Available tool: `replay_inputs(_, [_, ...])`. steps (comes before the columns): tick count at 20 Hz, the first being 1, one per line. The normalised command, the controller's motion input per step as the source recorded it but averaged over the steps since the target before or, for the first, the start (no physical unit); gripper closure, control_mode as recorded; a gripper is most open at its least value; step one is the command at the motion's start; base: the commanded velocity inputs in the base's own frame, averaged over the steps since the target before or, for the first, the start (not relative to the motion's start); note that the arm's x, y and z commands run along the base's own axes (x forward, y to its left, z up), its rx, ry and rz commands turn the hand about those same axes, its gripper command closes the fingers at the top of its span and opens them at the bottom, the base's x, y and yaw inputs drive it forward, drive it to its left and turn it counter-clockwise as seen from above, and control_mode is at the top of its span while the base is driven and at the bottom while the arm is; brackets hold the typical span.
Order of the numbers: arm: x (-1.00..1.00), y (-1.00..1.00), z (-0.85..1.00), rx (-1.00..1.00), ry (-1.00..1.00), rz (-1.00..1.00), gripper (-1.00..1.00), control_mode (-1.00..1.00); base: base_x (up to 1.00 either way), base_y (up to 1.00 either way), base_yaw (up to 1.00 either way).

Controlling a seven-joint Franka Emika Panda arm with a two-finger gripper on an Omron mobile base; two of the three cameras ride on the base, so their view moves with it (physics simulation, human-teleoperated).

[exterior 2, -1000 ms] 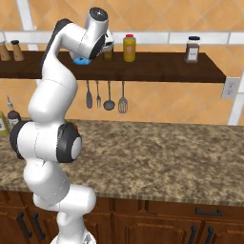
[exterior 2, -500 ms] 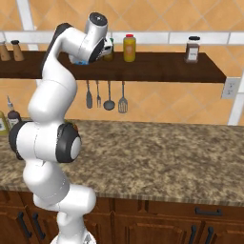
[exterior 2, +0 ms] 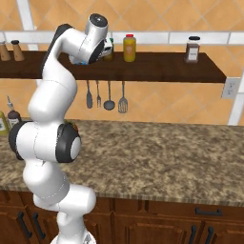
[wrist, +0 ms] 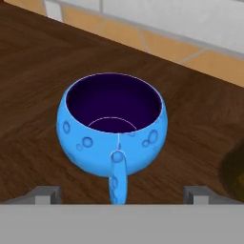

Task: Gather all objects into one cabinet and sort the glasses and bowls to opposite sides.

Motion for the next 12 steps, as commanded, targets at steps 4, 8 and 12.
replay_inputs(4, [0.11,0.00,0.00,0.00,0.02,0.00,1.00,-1.00,0.00,0.00,0.00])
replay_inputs(8, [0.21,0.00,0.00,0.00,0.03,0.00,1.00,-1.00,0.00,0.00,0.00])
replay_inputs(12, [0.05,0.00,0.00,0.00,0.01,0.00,1.00,-1.00,0.00,0.00,0.00])
